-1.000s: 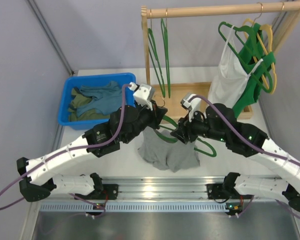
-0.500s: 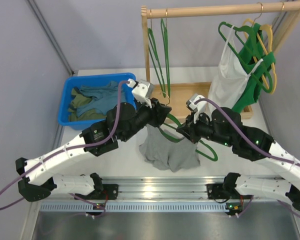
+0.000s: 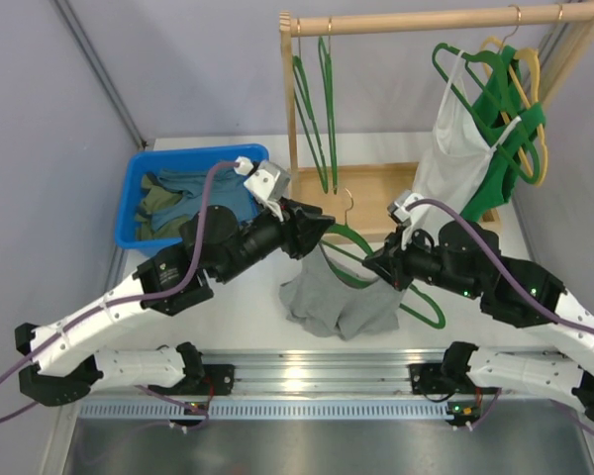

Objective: Place the tank top on the hanger

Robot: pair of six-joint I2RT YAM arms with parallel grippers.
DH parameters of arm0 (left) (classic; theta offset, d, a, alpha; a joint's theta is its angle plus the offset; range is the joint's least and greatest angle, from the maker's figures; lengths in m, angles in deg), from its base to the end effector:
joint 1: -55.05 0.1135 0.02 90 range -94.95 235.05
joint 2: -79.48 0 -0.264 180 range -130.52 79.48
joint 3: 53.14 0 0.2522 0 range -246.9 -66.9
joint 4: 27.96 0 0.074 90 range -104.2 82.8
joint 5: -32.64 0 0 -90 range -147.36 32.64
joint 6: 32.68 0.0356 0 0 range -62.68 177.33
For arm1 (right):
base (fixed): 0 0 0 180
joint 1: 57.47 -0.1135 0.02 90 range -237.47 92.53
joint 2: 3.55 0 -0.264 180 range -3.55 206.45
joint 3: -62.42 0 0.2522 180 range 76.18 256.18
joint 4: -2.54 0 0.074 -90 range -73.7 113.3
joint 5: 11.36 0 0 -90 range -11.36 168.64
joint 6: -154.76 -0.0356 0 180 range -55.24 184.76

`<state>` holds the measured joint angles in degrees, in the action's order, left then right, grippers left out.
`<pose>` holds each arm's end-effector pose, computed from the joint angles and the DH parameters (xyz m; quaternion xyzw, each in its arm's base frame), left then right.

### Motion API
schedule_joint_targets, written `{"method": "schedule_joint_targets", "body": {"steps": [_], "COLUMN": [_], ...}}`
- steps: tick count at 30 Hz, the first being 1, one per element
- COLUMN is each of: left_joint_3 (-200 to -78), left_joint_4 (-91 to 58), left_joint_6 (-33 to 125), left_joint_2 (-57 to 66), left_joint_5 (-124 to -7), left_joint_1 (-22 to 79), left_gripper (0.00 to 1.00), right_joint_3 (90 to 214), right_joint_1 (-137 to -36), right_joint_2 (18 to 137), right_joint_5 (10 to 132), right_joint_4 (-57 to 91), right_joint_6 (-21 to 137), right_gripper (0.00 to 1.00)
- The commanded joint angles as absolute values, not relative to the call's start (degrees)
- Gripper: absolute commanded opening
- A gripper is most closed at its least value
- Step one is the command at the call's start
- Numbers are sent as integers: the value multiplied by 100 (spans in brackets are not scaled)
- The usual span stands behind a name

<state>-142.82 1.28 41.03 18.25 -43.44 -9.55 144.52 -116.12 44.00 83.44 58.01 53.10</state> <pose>0.1035 -0.1980 0.4636 0.2116 0.6797 -0.3865 0.5864 0.0815 0.1281 0.4122 -0.3063 0.7642 0.2980 0.4830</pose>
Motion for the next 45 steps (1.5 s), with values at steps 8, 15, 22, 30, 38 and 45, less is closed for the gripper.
{"method": "schedule_joint_targets", "body": {"steps": [8, 15, 22, 30, 38, 45], "left_joint_3": [-14705, -14908, -15031, -15031, -15066, -14970], "left_joint_4": [-84, -102, -41, 74, 83, -49], "left_joint_6": [4467, 4388, 4379, 4388, 4370, 4326], "left_joint_2": [2271, 2315, 2271, 2288, 2201, 2165], "left_joint_5": [-4734, -4857, -4874, -4743, -4742, -4698], "left_joint_1": [-955, -955, -964, -955, -955, -955], "left_gripper": [41, 40, 40, 40, 40, 40], "right_joint_3": [15745, 17486, 19401, 18957, 19227, 19808], "right_joint_1": [-11671, -11671, -11671, -11671, -11671, -11662], "right_joint_2": [4083, 4706, 5620, 5508, 5515, 6007], "right_joint_5": [9454, 10816, 11406, 11116, 11388, 12257], "right_joint_4": [6953, 8141, 8441, 8248, 8300, 7836], "right_joint_6": [4982, 4868, 5342, 5264, 5263, 6009], "right_gripper": [0, 0, 0, 0, 0, 0]}}
